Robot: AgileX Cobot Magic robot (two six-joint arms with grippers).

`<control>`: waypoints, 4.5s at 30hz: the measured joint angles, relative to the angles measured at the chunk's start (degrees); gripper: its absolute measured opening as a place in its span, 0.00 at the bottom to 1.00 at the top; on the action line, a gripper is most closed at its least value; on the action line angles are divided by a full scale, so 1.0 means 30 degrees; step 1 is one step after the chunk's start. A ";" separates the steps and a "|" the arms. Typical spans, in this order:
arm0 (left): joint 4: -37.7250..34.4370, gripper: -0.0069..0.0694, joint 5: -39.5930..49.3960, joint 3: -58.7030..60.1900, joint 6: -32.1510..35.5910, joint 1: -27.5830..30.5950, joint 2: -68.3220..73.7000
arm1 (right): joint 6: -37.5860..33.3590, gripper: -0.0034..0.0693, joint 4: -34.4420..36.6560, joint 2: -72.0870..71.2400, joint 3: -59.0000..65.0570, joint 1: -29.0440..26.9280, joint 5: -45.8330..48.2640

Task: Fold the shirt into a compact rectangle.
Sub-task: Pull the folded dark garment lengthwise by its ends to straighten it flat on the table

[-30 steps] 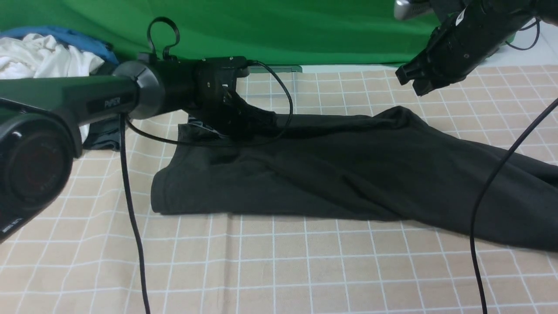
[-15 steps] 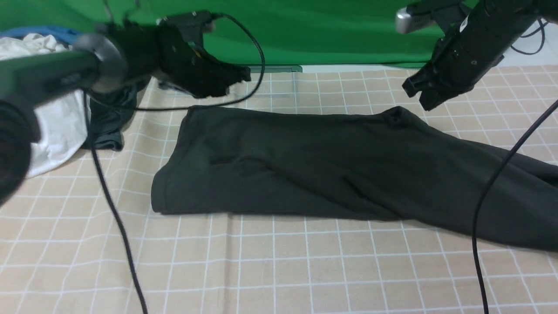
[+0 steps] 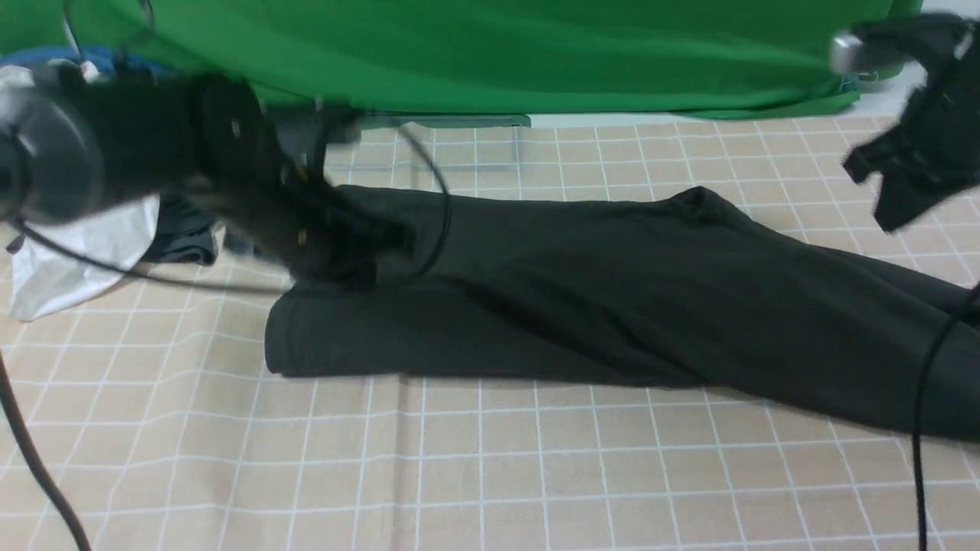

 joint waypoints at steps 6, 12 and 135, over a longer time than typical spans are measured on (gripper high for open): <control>0.0059 0.12 -0.0003 0.0556 0.0000 0.0000 0.1375 | -0.0321 0.58 -0.0117 0.0699 0.0870 -0.1383 -0.0445; 0.0059 0.12 -0.0025 0.0401 0.0000 0.0000 0.1667 | -0.0709 0.72 -0.0117 0.2086 0.0870 -0.1704 -0.1494; -0.0638 0.12 0.1278 0.0352 -0.0034 0.0095 -0.1378 | 0.3432 0.88 -0.1555 -0.0330 0.3374 -0.7120 -0.3725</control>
